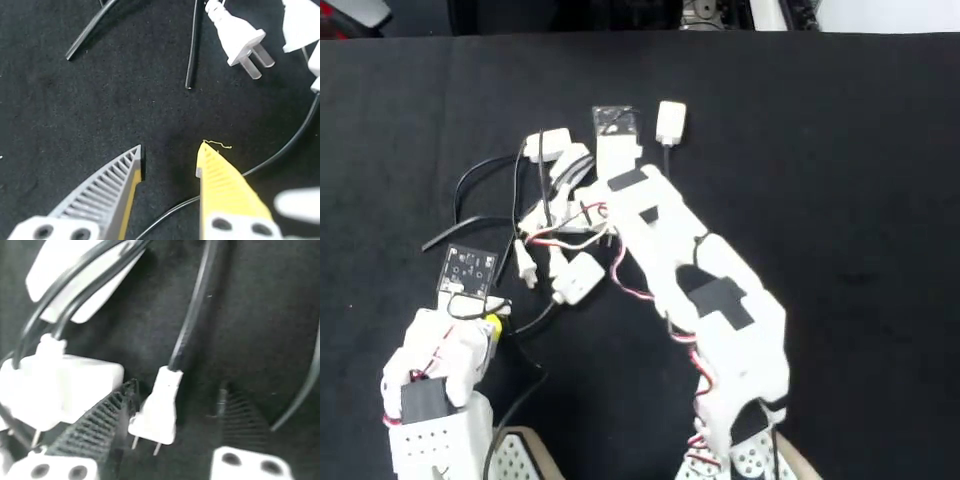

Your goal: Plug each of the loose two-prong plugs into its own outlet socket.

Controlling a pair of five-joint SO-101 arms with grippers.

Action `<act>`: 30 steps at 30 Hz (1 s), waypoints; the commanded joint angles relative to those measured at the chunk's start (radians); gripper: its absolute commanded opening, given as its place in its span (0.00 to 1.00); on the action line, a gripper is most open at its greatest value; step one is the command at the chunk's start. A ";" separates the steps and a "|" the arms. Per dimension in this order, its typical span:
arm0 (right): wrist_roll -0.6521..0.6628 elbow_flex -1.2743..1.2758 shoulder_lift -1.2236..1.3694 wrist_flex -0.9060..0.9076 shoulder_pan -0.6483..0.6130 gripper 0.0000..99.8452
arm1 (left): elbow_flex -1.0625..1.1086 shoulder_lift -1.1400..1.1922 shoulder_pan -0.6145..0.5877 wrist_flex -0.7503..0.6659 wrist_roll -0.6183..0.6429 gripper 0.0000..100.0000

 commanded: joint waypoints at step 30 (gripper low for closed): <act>1.031 -0.012 -0.348 0.591 0.620 0.01 | -0.007 -0.005 -0.010 0.003 -0.014 0.19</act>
